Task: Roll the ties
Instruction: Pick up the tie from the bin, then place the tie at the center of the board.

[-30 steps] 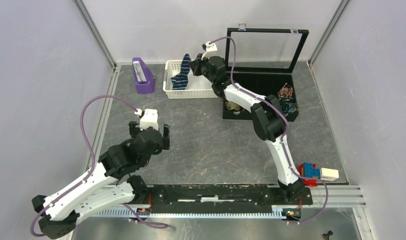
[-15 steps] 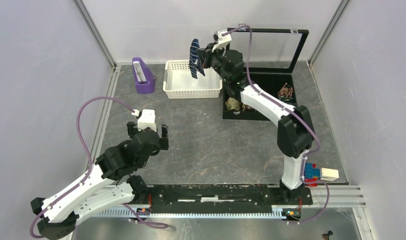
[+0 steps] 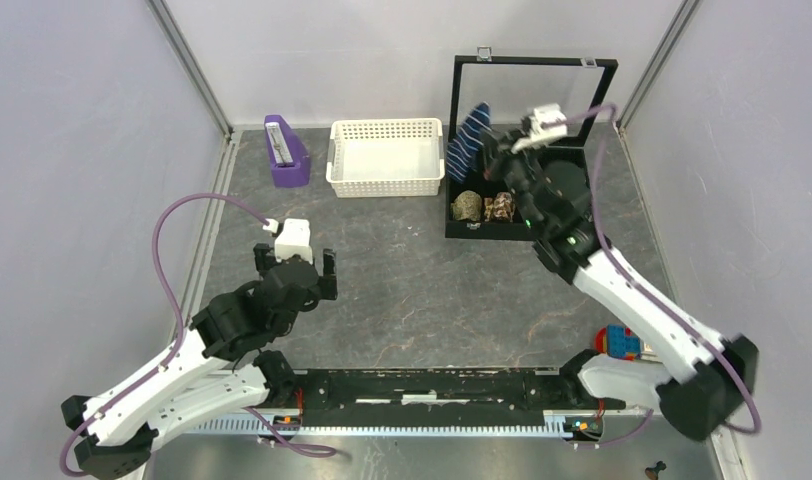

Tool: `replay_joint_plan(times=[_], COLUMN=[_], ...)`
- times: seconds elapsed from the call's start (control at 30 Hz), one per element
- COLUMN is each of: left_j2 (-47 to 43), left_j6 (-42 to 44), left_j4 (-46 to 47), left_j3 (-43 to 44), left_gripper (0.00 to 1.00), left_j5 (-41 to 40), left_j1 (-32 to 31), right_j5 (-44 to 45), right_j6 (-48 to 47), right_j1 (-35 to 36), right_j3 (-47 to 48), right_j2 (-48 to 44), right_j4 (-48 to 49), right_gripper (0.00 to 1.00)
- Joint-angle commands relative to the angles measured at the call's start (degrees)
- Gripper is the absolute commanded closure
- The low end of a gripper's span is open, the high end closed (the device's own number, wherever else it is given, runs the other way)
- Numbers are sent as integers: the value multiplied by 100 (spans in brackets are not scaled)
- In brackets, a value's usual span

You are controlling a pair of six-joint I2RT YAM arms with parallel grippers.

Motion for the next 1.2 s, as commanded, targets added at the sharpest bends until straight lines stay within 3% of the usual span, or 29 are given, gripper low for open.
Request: replay_joint_plan(times=[0.0, 0.27, 0.53, 0.9, 1.17], left_j2=[-55, -29, -31, -236, -315], left_j6=[47, 68, 110, 95, 114], left_j4=[153, 181, 241, 241, 250], left_j3=[149, 158, 140, 131, 126], left_gripper=[0, 0, 0, 0, 0], left_j5=[-40, 68, 238, 302, 321], left_j1=[28, 30, 26, 30, 26], right_j5=[838, 1780, 2402, 1677, 2313], right_j6=[-355, -465, -406, 965, 2237], right_j1=[2, 5, 5, 165, 1748], right_j3=[-772, -1462, -1551, -2267, -2911], right_j2=[-1163, -2978, -3666, -3031, -1878], right_j4=[-753, -2750, -4213, -4610, -3939], right_gripper=[100, 100, 100, 100, 100])
